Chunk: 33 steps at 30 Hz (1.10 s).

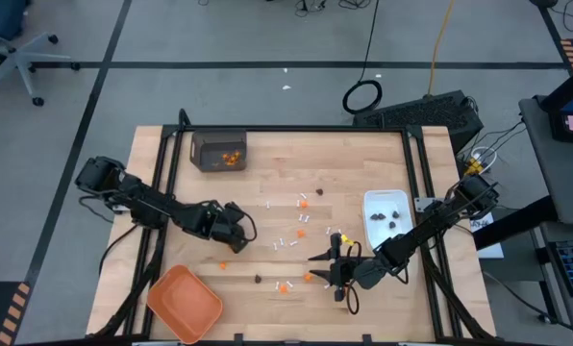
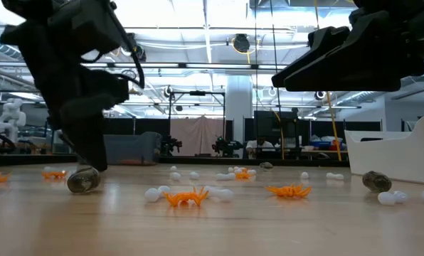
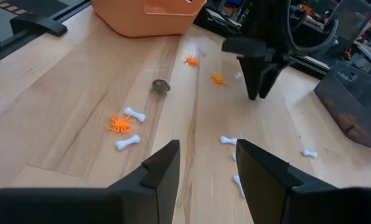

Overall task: Sort Halloween decoration
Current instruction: Put the white bone toy into the orange bin

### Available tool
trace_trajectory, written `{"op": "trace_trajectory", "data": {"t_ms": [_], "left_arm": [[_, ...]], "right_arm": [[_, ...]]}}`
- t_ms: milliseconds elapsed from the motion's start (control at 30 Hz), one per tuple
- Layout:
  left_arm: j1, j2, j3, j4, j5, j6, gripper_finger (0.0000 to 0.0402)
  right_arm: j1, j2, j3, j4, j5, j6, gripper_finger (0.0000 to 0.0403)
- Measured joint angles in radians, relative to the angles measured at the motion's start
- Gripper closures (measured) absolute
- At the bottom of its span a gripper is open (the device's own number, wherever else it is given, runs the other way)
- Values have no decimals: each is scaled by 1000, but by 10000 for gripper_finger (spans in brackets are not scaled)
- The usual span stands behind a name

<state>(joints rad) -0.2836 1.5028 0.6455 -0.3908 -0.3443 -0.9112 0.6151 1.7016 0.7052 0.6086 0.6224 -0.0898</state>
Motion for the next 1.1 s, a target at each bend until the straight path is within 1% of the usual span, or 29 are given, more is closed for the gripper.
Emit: {"op": "trace_trajectory", "data": {"t_ms": [100,200,333,400,533,867,1000,1100], "left_arm": [[-14,-24,38,-54,54,-1,263],[-53,-46,79,-112,65,-29,263],[-126,-64,128,-249,67,-81,263],[-161,-67,142,-322,91,-145,263],[-220,-66,149,-415,162,-321,263],[-352,-66,149,-430,186,-552,263],[-387,-66,149,-431,188,-614,263],[-400,-66,149,-430,195,-649,263]], "right_arm": [[0,0,0,0,0,0,261],[0,0,0,0,0,1,261],[0,0,0,-14,0,11,261],[0,0,0,-17,0,14,261],[0,0,0,-19,0,23,261],[1,0,0,-15,-7,25,261],[1,0,0,-14,-47,26,261],[2,0,0,-12,-51,26,261]]}}
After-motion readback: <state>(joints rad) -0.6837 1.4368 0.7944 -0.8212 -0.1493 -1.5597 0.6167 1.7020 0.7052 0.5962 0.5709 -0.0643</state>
